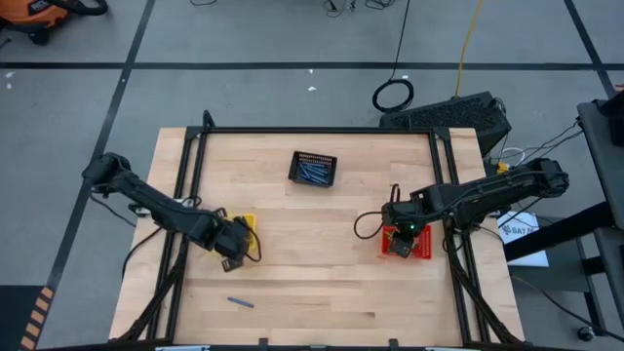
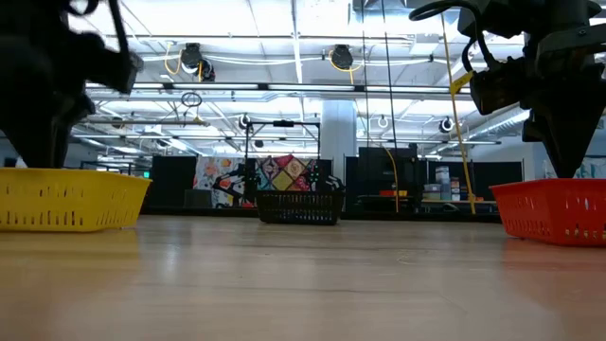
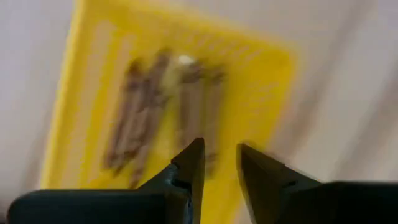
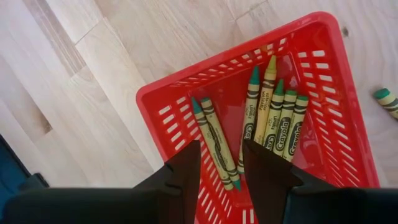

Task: Sort crayons
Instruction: Put the blue crayon into the black bin

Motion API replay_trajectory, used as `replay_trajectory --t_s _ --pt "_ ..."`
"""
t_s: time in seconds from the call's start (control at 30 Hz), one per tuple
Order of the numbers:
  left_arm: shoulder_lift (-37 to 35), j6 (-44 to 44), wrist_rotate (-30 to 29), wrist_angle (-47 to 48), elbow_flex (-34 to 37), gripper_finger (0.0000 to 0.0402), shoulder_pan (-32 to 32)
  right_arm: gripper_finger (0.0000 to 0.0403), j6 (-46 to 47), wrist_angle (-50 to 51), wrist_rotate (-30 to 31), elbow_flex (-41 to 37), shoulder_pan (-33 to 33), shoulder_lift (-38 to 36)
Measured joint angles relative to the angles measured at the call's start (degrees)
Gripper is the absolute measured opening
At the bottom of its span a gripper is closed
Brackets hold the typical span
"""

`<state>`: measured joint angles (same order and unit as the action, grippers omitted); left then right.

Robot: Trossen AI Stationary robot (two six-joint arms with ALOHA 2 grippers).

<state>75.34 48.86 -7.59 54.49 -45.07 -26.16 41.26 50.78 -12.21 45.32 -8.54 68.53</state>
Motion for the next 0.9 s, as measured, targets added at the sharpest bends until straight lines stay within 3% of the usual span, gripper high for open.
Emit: replay_trajectory --t_s 0.3,0.43,0.7,0.9 --pt "0.21 -1.27 0.28 -13.7 -7.29 0.0102 -7.68 0.0107 0.04 0.02 -0.04 0.0 0.0 0.0" --pt "2.25 -1.03 0.35 -15.0 -9.01 0.0097 -11.89 0.0107 0.06 0.04 -0.04 0.04 0.0 -0.01" --pt "10.42 4.93 3.51 -15.4 -10.33 0.0082 -17.94 0.0107 2.9 0.02 -1.83 0.04 0.02 -0.04" --pt "17.73 6.66 5.98 -21.31 -10.33 0.0081 -21.93 0.0107 4.76 0.02 -3.1 0.04 0.02 -0.07"
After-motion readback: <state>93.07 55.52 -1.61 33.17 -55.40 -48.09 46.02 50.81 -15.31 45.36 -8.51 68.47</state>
